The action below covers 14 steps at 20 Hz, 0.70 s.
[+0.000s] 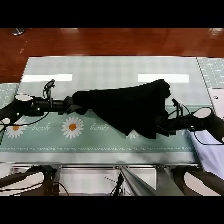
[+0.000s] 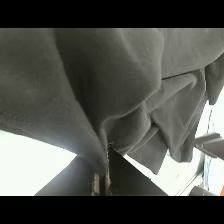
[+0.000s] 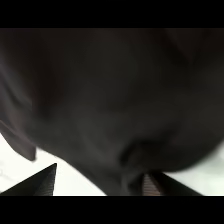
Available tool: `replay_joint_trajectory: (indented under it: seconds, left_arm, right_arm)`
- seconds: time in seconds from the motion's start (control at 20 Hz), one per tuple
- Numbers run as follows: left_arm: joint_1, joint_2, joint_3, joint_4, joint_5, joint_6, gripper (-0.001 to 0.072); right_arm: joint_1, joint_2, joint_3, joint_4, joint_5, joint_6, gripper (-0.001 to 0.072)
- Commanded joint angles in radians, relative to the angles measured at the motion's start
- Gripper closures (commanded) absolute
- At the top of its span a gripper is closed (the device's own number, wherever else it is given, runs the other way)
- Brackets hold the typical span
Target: Fold the shirts.
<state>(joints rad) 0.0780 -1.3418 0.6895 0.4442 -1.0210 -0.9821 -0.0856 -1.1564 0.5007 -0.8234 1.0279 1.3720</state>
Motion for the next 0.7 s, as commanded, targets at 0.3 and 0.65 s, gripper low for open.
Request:
replay_joint_trajectory:
  seconds: [0.3, 0.65]
  left_arm:
    - [-0.023, 0.017, 0.097, -0.012, -0.154, 0.000, 0.0682]
    - [0.152, 0.173, 0.813, -0.172, -0.222, -0.156, 0.0683]
  right_arm:
    - [0.066, -0.132, 0.383, -0.016, 0.201, -0.042, 0.0691]
    - [-0.045, -0.048, 1.423, -0.187, 0.343, 0.141, 0.0691]
